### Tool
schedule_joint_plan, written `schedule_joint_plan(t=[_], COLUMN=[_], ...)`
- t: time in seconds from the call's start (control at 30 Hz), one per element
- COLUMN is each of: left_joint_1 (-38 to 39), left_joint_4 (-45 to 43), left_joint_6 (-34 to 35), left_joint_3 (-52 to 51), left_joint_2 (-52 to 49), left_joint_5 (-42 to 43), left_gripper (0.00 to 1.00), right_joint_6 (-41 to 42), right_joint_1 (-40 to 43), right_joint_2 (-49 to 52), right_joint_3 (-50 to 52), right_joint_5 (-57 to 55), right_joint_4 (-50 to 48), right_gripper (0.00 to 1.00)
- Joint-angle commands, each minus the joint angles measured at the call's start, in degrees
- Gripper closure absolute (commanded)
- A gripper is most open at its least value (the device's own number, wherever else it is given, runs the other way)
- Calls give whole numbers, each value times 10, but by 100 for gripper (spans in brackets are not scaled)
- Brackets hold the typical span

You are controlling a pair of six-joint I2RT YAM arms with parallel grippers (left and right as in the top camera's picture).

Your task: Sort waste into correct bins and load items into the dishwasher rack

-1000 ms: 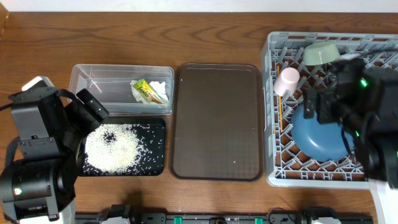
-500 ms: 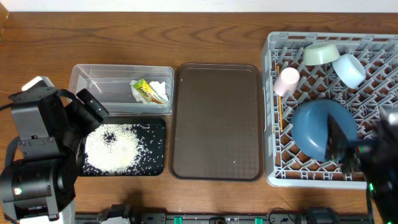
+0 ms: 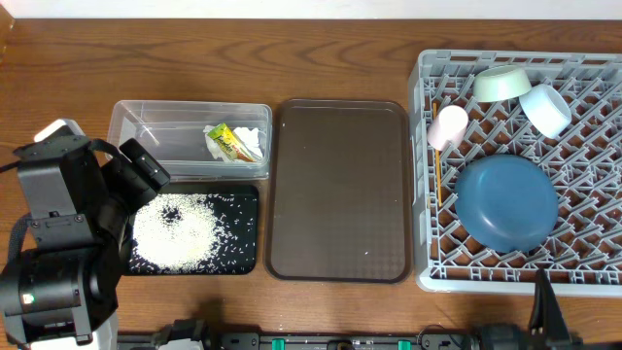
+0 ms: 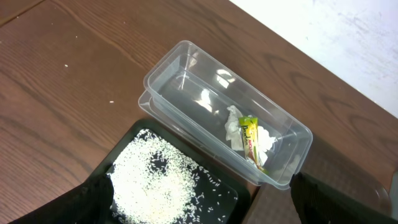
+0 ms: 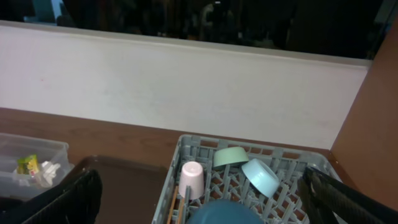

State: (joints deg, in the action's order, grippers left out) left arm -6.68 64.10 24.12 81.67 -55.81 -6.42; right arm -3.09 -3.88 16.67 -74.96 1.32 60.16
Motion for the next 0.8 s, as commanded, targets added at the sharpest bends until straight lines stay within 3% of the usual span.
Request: schedule_joint_plan(t=[0.0,0.27,0.77], left_joint_1=[-3,-3,-3], left_joint_4=[0,-1,-1], left_joint_6=[-5,-5,-5], left_joint_3=[9,9,9], left_joint_2=[1,0,-3], left_joint_5=[-7,-7,-7], left_gripper=[6,6,6], right_joint_6=[9,42,134], right_joint_1=[-7,-7,-7], right_joint_2=[-17,-64,-139], right_joint_3=[26,127,369], right_joint_5=[5,7,8], right_joint_4=[-3,-60,-286], right_gripper=[1,1,1])
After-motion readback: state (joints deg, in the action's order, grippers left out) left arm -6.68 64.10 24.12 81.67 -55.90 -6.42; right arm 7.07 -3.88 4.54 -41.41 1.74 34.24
